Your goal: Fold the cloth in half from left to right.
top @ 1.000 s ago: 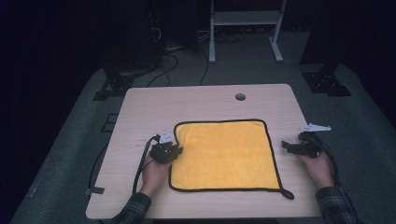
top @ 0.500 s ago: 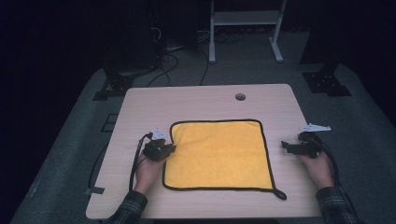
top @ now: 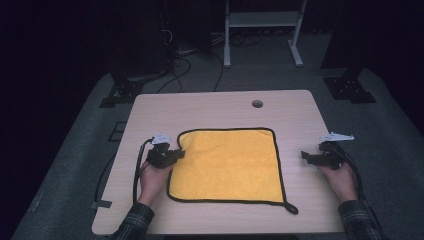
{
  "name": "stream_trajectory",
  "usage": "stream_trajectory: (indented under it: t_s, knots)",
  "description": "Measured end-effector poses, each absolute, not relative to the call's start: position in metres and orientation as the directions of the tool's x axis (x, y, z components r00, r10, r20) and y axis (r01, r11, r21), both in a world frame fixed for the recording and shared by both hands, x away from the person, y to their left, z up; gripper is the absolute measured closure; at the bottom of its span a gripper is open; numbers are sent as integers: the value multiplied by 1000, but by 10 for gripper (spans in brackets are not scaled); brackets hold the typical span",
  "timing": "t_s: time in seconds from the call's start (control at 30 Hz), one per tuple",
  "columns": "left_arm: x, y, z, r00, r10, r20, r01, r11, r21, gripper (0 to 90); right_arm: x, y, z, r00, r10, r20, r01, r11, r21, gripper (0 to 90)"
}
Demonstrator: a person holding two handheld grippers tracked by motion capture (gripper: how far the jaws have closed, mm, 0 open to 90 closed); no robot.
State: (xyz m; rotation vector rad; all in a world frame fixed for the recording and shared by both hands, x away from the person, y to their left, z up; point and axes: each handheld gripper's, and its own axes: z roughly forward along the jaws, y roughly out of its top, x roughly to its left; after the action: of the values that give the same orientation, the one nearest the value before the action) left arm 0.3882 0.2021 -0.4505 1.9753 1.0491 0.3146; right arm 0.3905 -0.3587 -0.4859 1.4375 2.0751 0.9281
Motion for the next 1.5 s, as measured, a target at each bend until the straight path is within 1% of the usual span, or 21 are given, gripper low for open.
stream_trajectory:
  t_s: [0.13,0.27,0.43,0.67,1.3,1.5]
  knots:
    - [389,197,-446,629,754,-192,558,-265,787,819,391,-359,-486,-357,934,14,633,231,739,169]
    - [392,183,-440,659,727,-193,538,-276,796,817,390,-358,-486,-366,930,13,631,238,739,166]
    - [395,172,-437,672,711,-207,532,-269,802,819,390,-357,-486,-365,931,14,631,236,739,164]
    - [399,148,-432,729,649,-217,506,-297,810,819,390,-357,-486,-366,931,14,631,237,739,164]
    - [412,83,-430,785,562,-259,496,-322,806,821,390,-357,-486,-366,930,14,631,237,739,164]
    - [417,60,-431,798,528,-289,500,-315,806,821,390,-357,-486,-367,930,14,631,237,738,164]
